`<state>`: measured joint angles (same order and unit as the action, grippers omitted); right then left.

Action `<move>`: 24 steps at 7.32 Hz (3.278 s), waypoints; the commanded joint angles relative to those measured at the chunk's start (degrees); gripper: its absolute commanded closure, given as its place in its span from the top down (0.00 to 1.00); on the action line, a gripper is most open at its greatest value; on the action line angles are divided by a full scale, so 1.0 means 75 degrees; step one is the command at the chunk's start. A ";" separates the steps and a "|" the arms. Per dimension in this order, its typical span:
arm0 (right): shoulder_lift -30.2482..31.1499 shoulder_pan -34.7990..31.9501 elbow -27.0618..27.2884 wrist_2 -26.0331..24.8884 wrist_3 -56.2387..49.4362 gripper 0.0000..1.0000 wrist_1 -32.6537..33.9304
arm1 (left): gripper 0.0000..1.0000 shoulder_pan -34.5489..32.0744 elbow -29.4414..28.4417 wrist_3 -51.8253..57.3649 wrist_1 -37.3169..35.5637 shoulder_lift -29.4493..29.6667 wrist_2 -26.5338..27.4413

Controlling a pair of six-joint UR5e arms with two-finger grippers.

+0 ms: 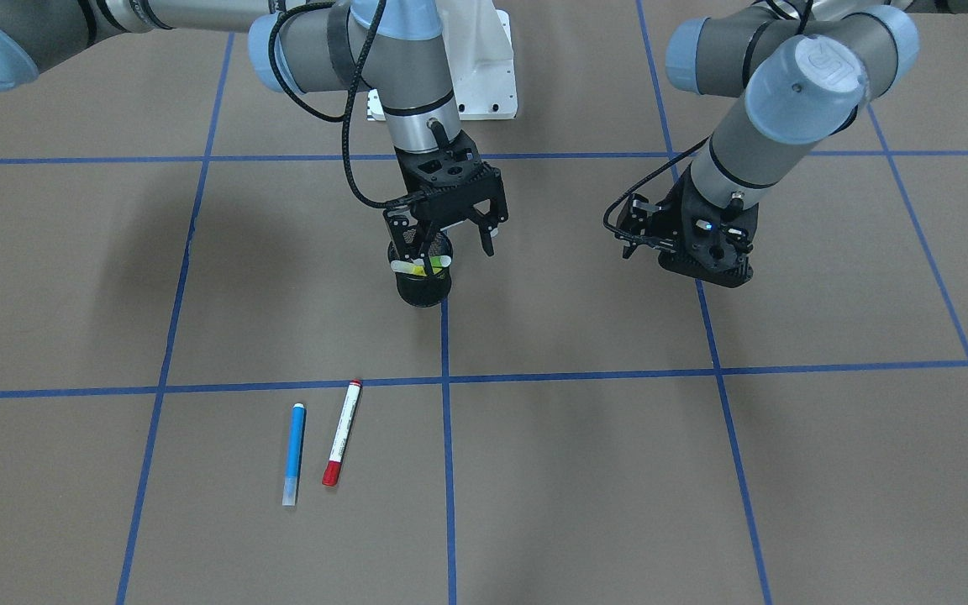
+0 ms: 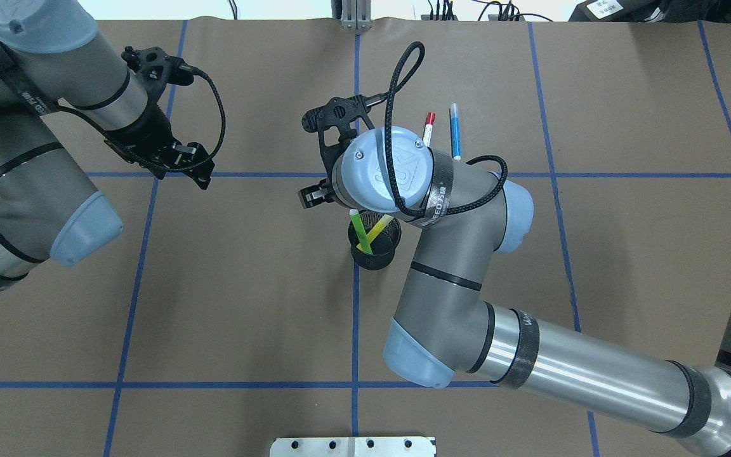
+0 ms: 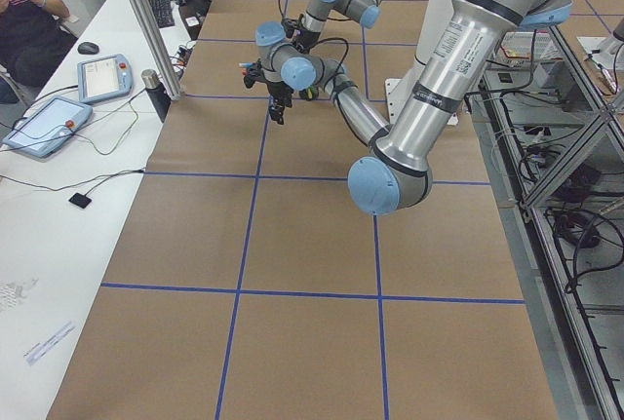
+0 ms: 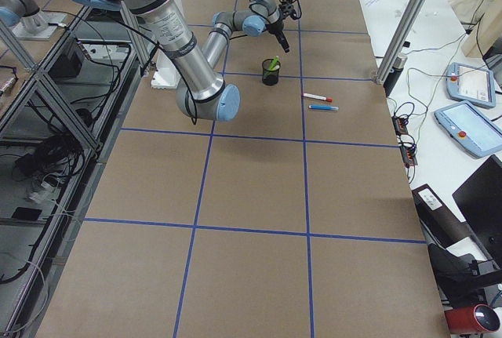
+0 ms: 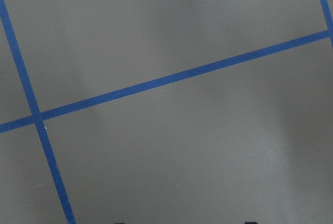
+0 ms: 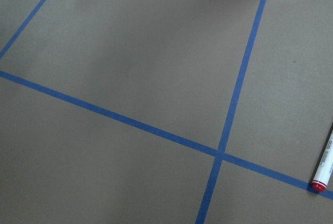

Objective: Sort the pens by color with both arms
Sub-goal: 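Lower the right gripper down over the pen cup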

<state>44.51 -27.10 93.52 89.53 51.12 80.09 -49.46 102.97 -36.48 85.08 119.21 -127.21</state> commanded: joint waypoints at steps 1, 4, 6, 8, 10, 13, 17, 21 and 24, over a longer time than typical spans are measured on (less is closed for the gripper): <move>0.0066 0.0039 -0.0269 -0.0032 -0.0007 0.80 -0.0202 | 0.82 -0.0003 0.0006 0.0000 0.0000 -0.0028 0.0004; 0.0054 0.0027 -0.0293 -0.0032 0.0039 0.71 -0.0213 | 0.82 0.0009 0.0006 -0.0011 0.0000 -0.0028 0.0004; 0.0066 0.0027 -0.0305 -0.0008 0.0098 0.68 -0.0202 | 0.82 0.0009 -0.0006 0.0000 0.0000 -0.0028 0.0004; 0.0066 0.0027 -0.0422 0.0015 0.0110 0.67 -0.0202 | 0.82 0.0009 -0.0006 0.0000 0.0000 -0.0028 0.0016; 0.0077 0.0027 -0.0481 0.0050 0.0121 0.65 -0.0202 | 0.82 0.0009 -0.0029 -0.0023 0.0000 -0.0028 0.0016; 0.0217 0.0062 -0.0365 0.0085 0.0121 0.62 -0.0225 | 0.82 0.0032 -0.0053 -0.0023 0.0000 -0.0028 0.0016; 0.0441 0.0180 -0.0048 0.0238 0.0168 0.61 -0.0225 | 0.82 0.0044 -0.0088 -0.0047 0.0000 -0.0028 0.0028; 0.0347 0.0192 -0.0047 0.0238 0.0180 0.62 -0.0237 | 0.82 0.0044 -0.0088 -0.0070 0.0000 -0.0028 0.0028; 0.0382 0.0192 -0.0036 0.0238 0.0180 0.58 -0.0225 | 0.82 0.0044 -0.0088 -0.0094 0.0000 -0.0028 0.0028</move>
<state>47.24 -25.67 93.22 91.32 52.47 78.37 -49.13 102.36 -37.13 85.08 119.00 -127.00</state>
